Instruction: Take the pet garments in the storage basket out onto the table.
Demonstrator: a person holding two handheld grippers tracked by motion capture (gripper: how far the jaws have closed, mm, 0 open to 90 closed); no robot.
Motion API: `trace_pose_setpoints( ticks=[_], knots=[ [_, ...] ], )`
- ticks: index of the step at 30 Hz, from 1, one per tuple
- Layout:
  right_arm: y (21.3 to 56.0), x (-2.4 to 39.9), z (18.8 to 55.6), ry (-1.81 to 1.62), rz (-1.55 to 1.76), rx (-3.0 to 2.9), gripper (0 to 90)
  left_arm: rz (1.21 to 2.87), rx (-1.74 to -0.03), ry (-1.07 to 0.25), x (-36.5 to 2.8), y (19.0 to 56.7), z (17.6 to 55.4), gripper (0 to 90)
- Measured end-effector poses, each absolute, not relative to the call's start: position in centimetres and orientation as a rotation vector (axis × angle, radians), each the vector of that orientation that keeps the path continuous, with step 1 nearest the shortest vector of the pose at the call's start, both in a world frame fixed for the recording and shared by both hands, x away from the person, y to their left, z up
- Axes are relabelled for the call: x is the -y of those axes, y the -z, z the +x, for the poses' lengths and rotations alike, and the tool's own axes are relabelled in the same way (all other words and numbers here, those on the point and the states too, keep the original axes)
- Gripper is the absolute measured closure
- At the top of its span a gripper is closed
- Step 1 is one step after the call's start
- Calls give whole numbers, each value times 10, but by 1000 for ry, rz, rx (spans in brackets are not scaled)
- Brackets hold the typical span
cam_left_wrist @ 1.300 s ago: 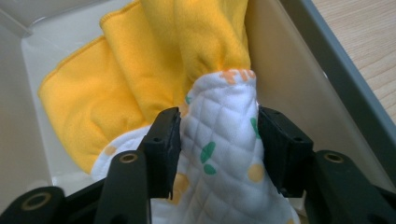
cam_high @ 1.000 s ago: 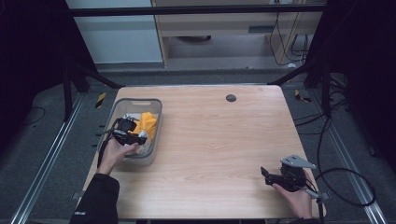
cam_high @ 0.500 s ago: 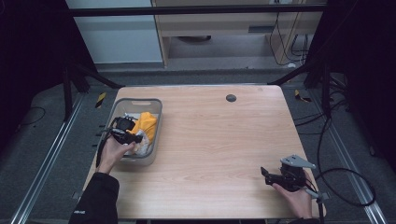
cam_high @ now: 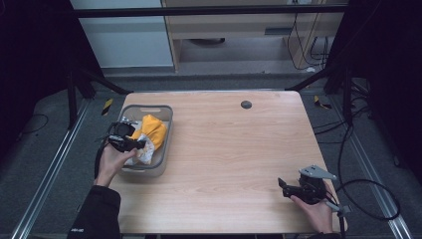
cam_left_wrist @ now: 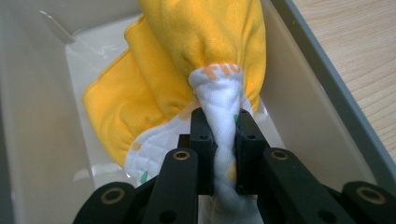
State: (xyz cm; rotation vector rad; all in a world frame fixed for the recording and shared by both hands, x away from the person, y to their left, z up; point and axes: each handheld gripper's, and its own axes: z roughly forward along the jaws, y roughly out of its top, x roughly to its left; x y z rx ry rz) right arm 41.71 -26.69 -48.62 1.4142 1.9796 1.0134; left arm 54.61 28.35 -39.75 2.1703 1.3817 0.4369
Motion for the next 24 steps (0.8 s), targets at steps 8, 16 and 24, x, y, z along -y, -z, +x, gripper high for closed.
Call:
trace_pose_setpoints(
  ticks=[8,16,24],
  knots=[
    [486,267,417,-1009,1405,-1978,120,2160,-1354,-482,-285,379,540,806],
    [486,267,417,-1011,1404,-1977,119,2150,-1334,-512,-287,362,534,807],
    [486,267,417,-1010,1402,-1975,119,2169,-1290,-530,-286,347,527,807]
  ],
)
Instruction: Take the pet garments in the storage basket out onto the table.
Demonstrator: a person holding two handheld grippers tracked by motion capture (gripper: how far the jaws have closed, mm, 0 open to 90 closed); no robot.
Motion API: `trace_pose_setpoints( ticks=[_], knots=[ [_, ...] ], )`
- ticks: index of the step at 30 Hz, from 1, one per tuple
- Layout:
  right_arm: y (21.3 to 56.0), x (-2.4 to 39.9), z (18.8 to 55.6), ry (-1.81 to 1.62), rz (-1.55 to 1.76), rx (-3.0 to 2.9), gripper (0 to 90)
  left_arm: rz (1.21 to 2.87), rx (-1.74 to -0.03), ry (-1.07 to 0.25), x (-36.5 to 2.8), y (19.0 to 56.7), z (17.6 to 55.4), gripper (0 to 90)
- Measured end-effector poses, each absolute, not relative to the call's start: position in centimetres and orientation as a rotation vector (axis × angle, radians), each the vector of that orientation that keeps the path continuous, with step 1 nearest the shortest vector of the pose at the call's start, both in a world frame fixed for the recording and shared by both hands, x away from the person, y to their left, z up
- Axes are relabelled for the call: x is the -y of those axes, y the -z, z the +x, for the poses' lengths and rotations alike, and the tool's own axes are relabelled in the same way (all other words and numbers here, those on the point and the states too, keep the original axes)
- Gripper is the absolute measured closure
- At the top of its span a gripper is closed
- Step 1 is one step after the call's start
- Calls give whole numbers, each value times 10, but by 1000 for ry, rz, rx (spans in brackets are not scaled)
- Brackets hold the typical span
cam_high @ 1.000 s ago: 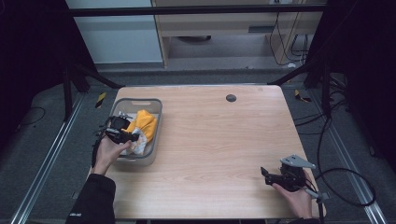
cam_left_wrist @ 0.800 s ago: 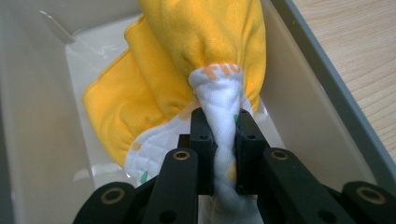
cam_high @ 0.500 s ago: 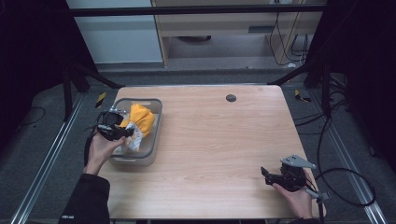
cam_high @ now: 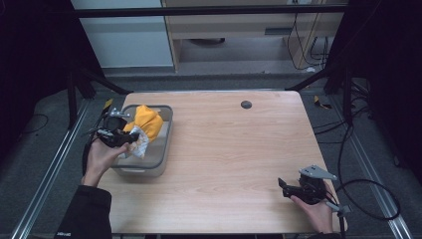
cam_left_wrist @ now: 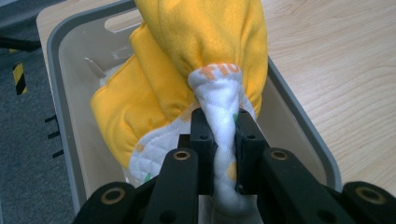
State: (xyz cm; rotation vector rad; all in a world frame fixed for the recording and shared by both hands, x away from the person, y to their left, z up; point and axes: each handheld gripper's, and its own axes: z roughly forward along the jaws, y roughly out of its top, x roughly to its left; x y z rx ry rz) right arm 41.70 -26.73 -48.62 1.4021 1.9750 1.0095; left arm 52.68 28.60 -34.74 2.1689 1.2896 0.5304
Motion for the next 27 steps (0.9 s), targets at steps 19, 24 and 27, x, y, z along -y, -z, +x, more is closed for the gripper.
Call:
trace_pose_setpoints(
  ticks=[19,24,27],
  knots=[
    [486,267,417,-1007,1397,-1970,116,2170,-1175,-504,-275,324,511,807],
    [486,267,417,-1005,1391,-1969,114,2190,-1132,-502,-267,319,506,807],
    [486,267,417,-1002,1389,-1968,113,2193,-1106,-506,-262,316,503,807]
  ],
)
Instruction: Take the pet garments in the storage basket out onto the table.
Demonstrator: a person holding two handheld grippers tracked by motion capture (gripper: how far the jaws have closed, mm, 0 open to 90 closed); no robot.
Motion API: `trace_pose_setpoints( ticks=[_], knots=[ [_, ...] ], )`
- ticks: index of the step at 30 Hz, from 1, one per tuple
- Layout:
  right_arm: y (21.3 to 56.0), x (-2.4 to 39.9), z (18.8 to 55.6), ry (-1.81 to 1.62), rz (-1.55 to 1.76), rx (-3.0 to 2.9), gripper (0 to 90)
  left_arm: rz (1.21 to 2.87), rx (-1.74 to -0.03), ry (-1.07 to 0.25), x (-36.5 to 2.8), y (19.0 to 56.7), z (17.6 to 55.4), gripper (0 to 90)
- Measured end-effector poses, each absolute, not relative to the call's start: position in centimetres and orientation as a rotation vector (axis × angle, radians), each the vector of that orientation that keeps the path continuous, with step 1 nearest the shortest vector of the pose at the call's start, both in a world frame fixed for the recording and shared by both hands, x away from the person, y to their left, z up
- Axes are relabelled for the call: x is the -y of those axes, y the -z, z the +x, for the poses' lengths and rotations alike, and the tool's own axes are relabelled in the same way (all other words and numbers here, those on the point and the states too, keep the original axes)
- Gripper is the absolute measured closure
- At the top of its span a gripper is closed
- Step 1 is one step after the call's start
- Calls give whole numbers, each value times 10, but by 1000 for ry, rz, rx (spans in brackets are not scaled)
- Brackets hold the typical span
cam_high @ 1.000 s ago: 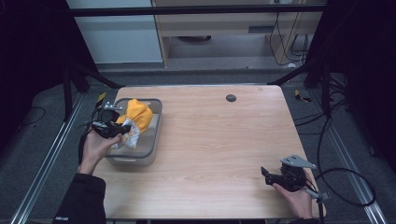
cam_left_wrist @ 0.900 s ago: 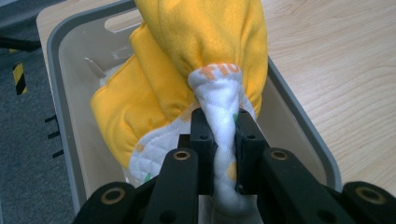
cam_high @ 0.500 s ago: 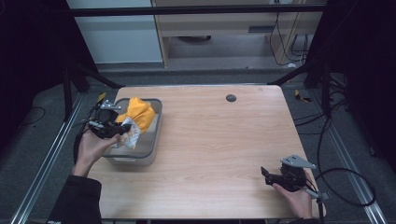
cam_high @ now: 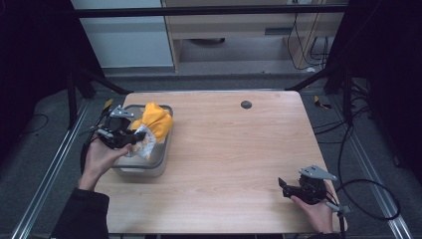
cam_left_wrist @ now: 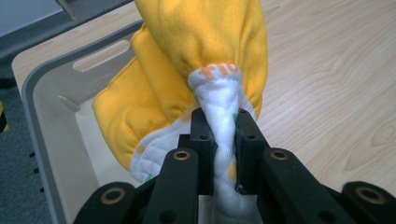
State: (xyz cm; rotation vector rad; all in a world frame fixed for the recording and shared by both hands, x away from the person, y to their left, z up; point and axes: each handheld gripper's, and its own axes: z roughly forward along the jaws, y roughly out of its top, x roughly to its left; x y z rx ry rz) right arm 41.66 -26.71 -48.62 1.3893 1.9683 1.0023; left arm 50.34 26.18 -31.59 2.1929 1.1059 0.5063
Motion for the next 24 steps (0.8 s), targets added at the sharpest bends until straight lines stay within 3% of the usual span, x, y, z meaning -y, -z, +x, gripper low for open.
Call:
trace_pose_setpoints(
  ticks=[24],
  knots=[
    [486,267,416,-1001,1380,-1965,113,2247,-912,-460,-210,305,488,807]
  ],
)
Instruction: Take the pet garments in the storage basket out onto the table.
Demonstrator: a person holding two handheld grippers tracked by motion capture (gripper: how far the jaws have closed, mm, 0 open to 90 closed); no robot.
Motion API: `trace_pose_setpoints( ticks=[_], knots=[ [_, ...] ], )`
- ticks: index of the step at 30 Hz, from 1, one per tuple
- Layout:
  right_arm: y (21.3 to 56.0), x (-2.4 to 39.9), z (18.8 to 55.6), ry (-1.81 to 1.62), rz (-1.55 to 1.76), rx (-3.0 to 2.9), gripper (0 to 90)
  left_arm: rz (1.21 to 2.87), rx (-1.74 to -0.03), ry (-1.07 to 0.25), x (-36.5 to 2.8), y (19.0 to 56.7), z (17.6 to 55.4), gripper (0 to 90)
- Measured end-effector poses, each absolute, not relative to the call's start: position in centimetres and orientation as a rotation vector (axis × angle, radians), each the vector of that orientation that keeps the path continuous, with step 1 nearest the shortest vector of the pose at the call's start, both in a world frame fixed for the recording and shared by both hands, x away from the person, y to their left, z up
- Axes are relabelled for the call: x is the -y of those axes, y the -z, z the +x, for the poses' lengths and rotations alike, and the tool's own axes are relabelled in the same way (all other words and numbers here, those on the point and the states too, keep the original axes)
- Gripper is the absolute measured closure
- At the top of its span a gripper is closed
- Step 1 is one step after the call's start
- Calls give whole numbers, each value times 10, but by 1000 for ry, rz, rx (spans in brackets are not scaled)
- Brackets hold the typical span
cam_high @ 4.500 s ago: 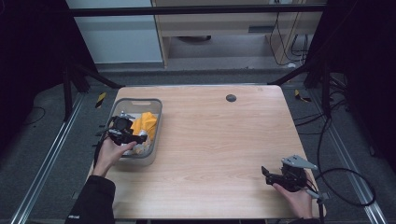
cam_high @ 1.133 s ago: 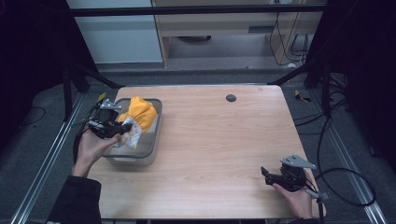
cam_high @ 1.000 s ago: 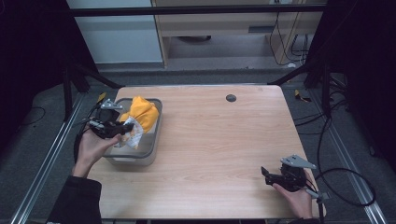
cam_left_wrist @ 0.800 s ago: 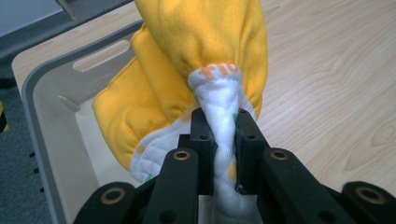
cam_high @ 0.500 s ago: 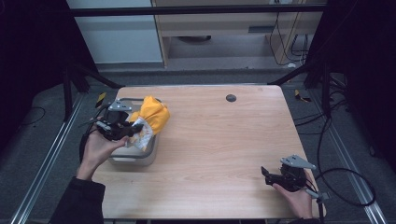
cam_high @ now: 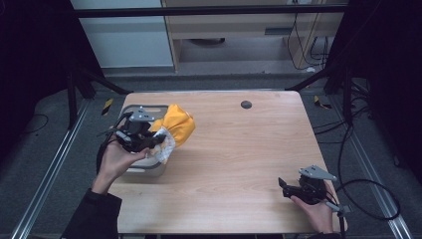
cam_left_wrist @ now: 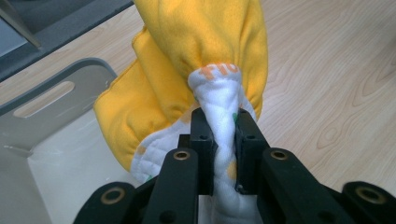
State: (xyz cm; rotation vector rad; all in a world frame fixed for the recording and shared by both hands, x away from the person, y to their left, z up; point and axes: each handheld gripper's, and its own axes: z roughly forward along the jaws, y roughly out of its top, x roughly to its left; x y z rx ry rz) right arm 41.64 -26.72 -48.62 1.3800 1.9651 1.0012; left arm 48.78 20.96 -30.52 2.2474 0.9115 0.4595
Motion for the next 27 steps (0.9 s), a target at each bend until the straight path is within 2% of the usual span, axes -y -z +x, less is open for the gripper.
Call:
trace_pose_setpoints(
  ticks=[27],
  knots=[
    [487,268,417,-993,1376,-1964,109,2307,-784,-409,-156,320,487,806]
  ],
)
